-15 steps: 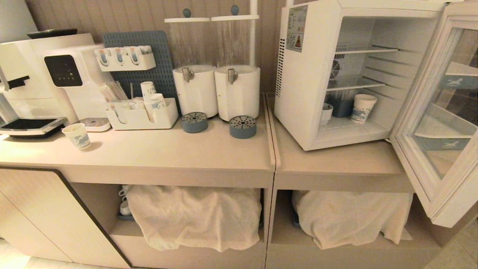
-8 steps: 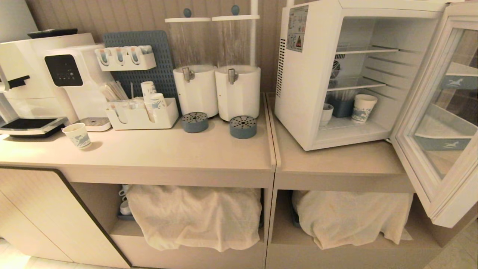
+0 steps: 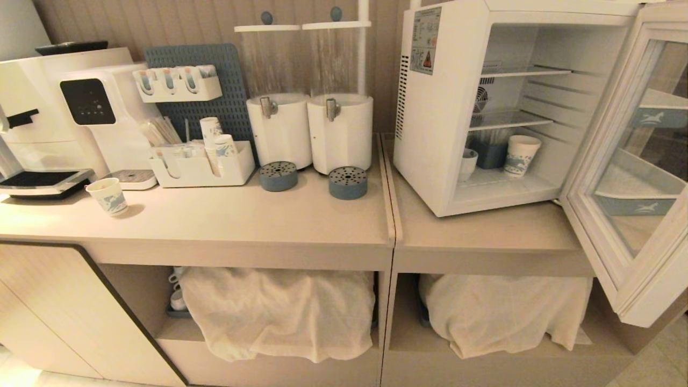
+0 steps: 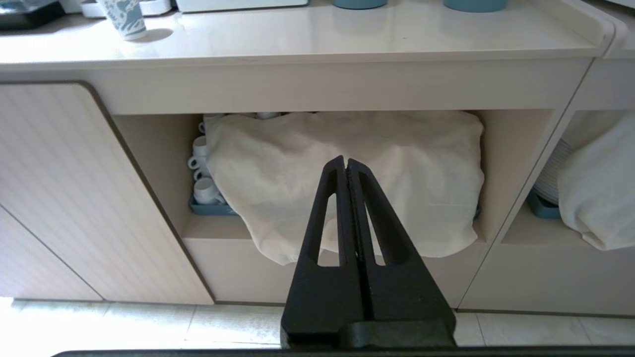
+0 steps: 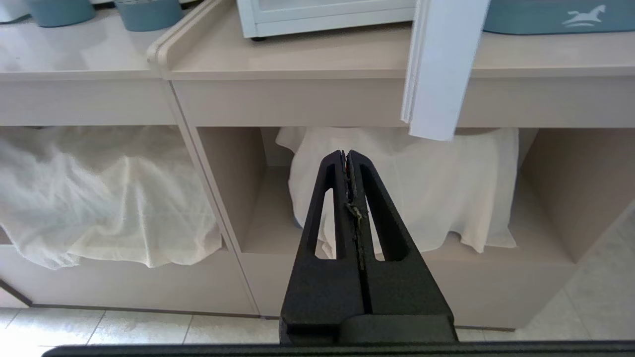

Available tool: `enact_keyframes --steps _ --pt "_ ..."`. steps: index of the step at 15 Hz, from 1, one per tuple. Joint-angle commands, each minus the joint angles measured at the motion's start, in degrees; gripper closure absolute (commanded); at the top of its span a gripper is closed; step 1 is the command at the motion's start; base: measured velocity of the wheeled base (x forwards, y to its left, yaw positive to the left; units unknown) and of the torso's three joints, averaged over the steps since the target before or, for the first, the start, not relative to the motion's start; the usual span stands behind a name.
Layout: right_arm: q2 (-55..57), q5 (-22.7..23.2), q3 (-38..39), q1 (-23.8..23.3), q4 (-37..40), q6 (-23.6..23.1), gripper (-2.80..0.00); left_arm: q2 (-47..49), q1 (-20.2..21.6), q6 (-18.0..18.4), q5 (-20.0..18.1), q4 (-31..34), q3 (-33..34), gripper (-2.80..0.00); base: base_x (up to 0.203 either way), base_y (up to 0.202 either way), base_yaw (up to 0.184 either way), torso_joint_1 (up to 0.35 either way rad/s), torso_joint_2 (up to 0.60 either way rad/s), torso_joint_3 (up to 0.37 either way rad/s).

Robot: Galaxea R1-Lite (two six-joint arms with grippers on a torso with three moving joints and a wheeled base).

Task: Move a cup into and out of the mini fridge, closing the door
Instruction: Take the ceramic cup out of the freezer

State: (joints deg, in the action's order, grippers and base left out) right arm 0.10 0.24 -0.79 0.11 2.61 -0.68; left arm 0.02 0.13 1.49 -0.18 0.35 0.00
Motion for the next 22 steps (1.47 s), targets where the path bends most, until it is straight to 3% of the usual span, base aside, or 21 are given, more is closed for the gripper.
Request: enact_keyframes --steps 1,7,12,22 --pt "-0.01 0.02 0.00 0.06 0.03 -0.02 0.00 -0.02 0.04 0.01 0.00 0.00 0.00 0.00 -0.002 0.052 0.005 0.002 0.00 0.003" --pt "-0.01 0.02 0.00 -0.02 -0.06 0.42 0.00 -0.02 0.04 -0.17 -0.09 0.00 0.00 0.00 0.000 0.165 0.002 0.003 0.00 0.001" --pt "-0.01 0.02 0.00 0.07 -0.06 0.70 0.00 -0.02 0.04 0.18 0.00 0.00 0.00 0.00 0.014 0.017 0.000 0.001 0.00 0.002" --pt "-0.01 -0.07 0.09 0.07 -0.15 1.12 0.00 -0.02 0.04 0.01 0.00 0.09 0.00 0.00 0.179 0.000 0.000 0.003 0.00 0.002"
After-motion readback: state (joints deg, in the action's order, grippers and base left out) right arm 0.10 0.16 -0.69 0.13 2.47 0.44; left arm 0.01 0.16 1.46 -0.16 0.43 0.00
